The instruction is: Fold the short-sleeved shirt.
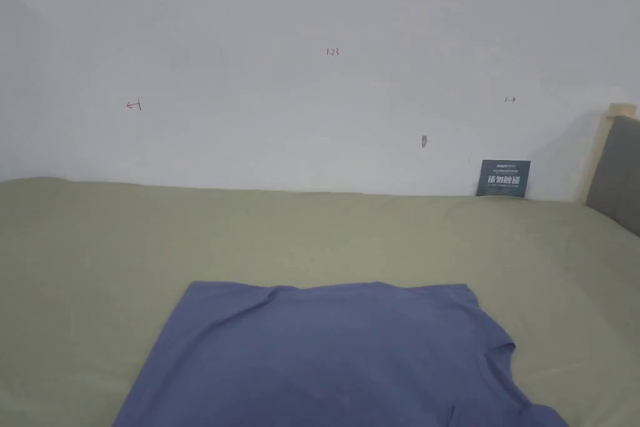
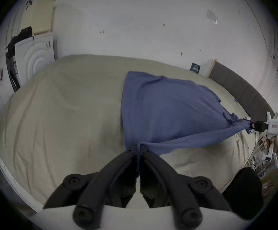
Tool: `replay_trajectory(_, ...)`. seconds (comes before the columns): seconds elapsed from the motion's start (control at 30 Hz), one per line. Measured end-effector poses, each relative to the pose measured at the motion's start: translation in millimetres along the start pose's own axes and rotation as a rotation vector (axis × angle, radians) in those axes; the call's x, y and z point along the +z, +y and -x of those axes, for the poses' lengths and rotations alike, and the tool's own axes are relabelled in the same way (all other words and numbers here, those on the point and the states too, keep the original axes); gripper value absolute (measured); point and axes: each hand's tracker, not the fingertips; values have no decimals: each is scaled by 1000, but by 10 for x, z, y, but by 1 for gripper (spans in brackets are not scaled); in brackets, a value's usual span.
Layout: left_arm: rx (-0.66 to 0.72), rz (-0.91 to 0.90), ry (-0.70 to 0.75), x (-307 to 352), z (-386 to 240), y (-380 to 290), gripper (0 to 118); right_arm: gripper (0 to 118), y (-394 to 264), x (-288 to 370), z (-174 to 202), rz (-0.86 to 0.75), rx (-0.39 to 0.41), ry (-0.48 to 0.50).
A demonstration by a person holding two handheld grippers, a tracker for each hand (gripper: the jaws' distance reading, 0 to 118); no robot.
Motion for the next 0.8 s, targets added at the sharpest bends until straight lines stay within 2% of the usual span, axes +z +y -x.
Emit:
replay_trajectory(0.1, 3, 42, -5, -87, 14, -92, 7, 10, -112, -90, -1, 44, 5, -11)
replay_trajectory(0.13, 3, 67, 0, -111, 3, -136, 13, 10, -140, -122, -10, 66, 2, -12)
replay_trajectory(0.17, 4, 96, 19, -119, -3, -166, 24, 13, -156, -141, -21, 95, 1, -21)
replay_trajectory(0.2, 13, 130, 32, -118, 6, -187, 50, 22, -167, -152, -31, 135, -11, -41)
replay_trajectory(0.23, 38, 163, 33, -104, 17, -206, 70, 30, -189, -147, -37, 181, -19, -49)
replay_trajectory(0.27, 73, 184, 15, -70, 49, -238, 81, 43, -194, -123, -45, 196, -17, -62)
replay_trajectory(0.3, 116, 192, -8, -7, 78, -249, 83, 69, -184, -70, -51, 186, -24, -51)
replay_trajectory(0.33, 151, 168, -17, 87, 88, -239, 83, 90, -168, 2, -49, 177, -25, -44)
replay_trajectory(0.37, 174, 147, -27, 173, 90, -218, 83, 103, -160, 71, -22, 160, -29, -34)
replay_trajectory(0.4, 181, 128, -15, 274, 39, -183, 84, 107, -127, 144, 22, 123, -32, -29)
replay_trajectory(0.53, 149, 67, 56, 434, -127, -5, 84, 105, 21, 336, 248, 70, -40, -27)
replay_trajectory(0.63, 129, 60, 58, 497, -276, 74, 82, 101, 74, 386, 396, 78, -88, 17)
replay_trajectory(0.67, 110, 62, 55, 520, -376, 76, 79, 88, 72, 385, 440, 93, -86, 20)
replay_trajectory(0.7, 93, 43, 55, 542, -434, 53, 60, 53, 60, 363, 485, 106, -83, 15)
replay_trajectory(0.73, 80, 37, 65, 546, -494, 49, 28, 18, 31, 317, 531, 137, -52, 4)
replay_trajectory(0.77, 68, 37, 79, 501, -490, 22, 0, 9, -2, 291, 569, 124, -64, -13)
replay_trajectory(0.8, 57, 45, 80, 436, -425, 5, 0, 8, -26, 267, 589, 130, -57, -19)
